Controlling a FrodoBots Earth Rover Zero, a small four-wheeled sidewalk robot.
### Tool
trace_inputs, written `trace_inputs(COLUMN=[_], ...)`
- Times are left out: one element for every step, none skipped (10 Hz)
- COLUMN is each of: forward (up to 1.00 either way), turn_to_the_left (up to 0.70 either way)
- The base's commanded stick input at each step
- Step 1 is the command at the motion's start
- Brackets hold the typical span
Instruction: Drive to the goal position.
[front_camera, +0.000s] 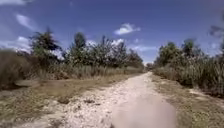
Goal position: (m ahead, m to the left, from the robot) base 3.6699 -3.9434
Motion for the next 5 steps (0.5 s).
trace_inputs(forward=[0.70,0.70,0.70,0.70,0.70], turn_to_the_left=[0.00,0.00,0.00,0.00,0.00])
